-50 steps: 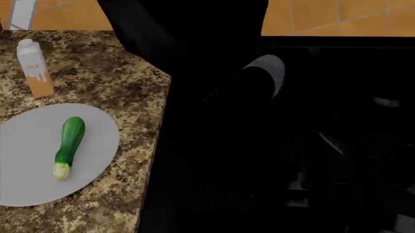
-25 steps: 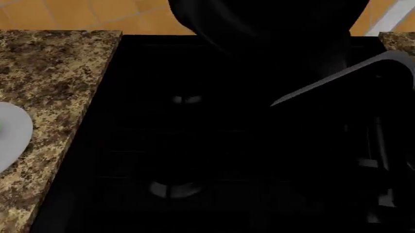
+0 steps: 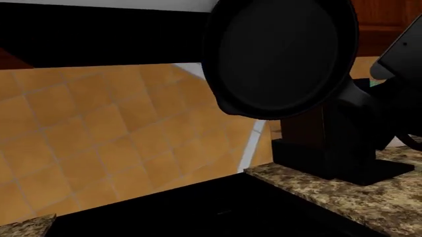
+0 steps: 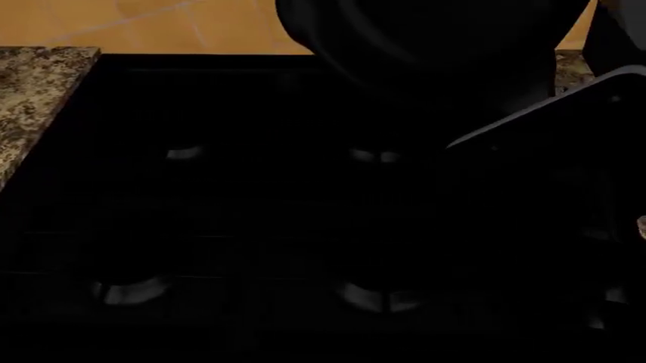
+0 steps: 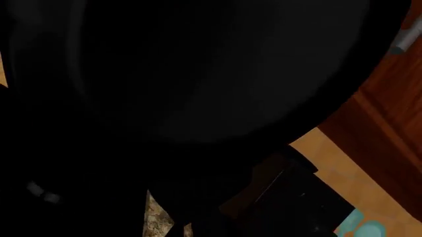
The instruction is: Pick up the pan and dump the vegetables in it onto the plate. Then return the pan to the stove.
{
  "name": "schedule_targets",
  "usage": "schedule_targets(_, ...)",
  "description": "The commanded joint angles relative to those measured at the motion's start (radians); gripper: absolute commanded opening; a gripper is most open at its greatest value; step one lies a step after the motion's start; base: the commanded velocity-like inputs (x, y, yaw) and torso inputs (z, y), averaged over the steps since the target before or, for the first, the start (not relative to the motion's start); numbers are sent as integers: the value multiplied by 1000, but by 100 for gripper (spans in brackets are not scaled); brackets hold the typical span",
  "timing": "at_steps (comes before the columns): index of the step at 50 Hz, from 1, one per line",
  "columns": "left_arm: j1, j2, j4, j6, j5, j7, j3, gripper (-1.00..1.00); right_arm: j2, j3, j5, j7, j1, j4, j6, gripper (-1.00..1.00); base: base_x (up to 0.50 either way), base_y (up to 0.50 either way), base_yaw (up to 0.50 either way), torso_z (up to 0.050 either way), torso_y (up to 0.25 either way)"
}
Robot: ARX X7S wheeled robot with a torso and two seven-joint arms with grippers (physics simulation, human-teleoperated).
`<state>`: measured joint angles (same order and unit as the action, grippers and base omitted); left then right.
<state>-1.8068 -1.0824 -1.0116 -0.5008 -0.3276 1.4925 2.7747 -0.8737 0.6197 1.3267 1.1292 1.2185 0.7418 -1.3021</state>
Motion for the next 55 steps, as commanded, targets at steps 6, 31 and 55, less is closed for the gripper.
schedule_targets(6, 33, 3, 8, -58, 3, -64, -31, 100, 36, -29, -117, -112, -40, -39, 85, -100, 0, -500, 0, 0, 2)
schedule_targets(31, 61, -24, 27, -62, 2, -76, -66, 100, -53, -139, 459, -120, -5, -211, 154, -100, 0, 0, 0, 1, 2)
schedule_targets(55, 83, -36, 34, -65, 3, -98, -94, 100, 14, -1, 909, -118, 190, -580, 143, -100, 0, 0, 0, 0, 2)
